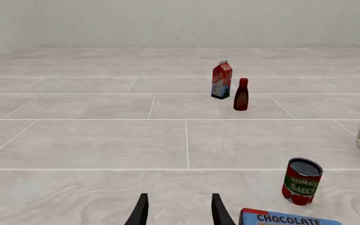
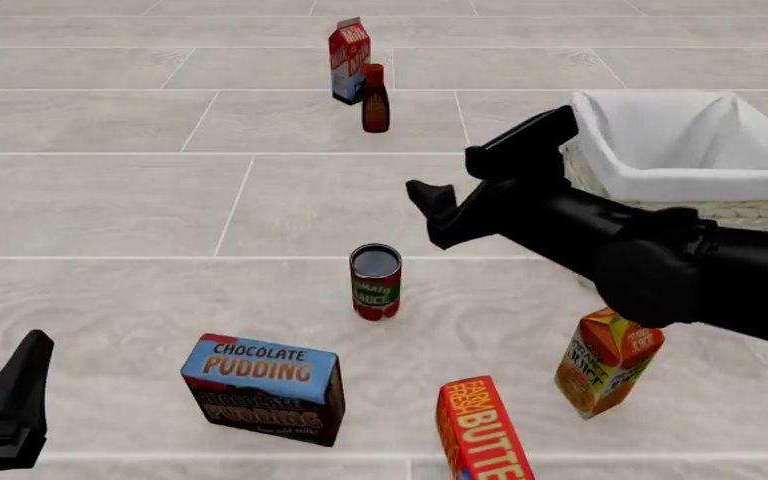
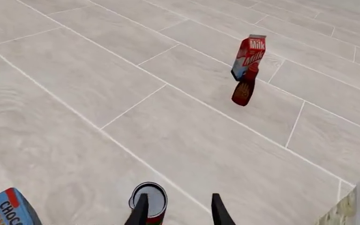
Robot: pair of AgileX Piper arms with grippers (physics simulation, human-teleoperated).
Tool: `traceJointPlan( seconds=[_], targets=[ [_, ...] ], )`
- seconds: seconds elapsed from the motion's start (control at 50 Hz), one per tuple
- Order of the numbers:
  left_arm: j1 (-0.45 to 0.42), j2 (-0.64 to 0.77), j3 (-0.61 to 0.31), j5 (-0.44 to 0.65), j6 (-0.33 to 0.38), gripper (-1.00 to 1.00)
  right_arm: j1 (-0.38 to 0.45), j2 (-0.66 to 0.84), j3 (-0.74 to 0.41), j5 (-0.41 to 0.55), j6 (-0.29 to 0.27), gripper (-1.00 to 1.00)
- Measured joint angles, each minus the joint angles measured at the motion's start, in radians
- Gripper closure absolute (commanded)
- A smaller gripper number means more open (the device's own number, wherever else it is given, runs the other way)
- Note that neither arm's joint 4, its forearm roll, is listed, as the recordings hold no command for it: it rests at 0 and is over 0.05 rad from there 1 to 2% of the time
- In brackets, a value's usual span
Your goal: Pick the tomato sauce and place it in the basket.
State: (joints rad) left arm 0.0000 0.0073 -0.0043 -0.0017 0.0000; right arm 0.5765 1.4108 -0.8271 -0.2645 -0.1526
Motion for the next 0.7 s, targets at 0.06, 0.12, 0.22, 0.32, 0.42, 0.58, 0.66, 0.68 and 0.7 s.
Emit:
traceJointPlan(
  seconds=[0.06,0.12,0.22,0.32,0.42,0.58,0.66,0.68,0.7],
  targets=[
    [0.0,0.0,0.0,0.0,0.0,-1.0,0.011,0.02,-0.007,-0.003,0.001,-1.0],
    [0.0,0.0,0.0,0.0,0.0,-1.0,0.021,0.038,-0.014,-0.006,0.003,-1.0],
    [0.0,0.0,0.0,0.0,0.0,-1.0,0.035,0.069,-0.024,-0.013,0.006,-1.0],
    [0.0,0.0,0.0,0.0,0.0,-1.0,0.045,0.101,-0.032,-0.021,0.01,-1.0],
    [0.0,0.0,0.0,0.0,0.0,-1.0,0.051,0.131,-0.037,-0.029,0.016,-1.0],
    [0.0,0.0,0.0,0.0,0.0,-1.0,0.057,0.171,-0.04,-0.042,0.019,-1.0],
    [0.0,0.0,0.0,0.0,0.0,-1.0,0.061,0.189,-0.042,-0.046,0.019,-1.0],
    [0.0,0.0,0.0,0.0,0.0,-1.0,0.062,0.193,-0.042,-0.047,0.019,-1.0],
    [0.0,0.0,0.0,0.0,0.0,-1.0,0.063,0.197,-0.043,-0.048,0.019,-1.0]
  ],
)
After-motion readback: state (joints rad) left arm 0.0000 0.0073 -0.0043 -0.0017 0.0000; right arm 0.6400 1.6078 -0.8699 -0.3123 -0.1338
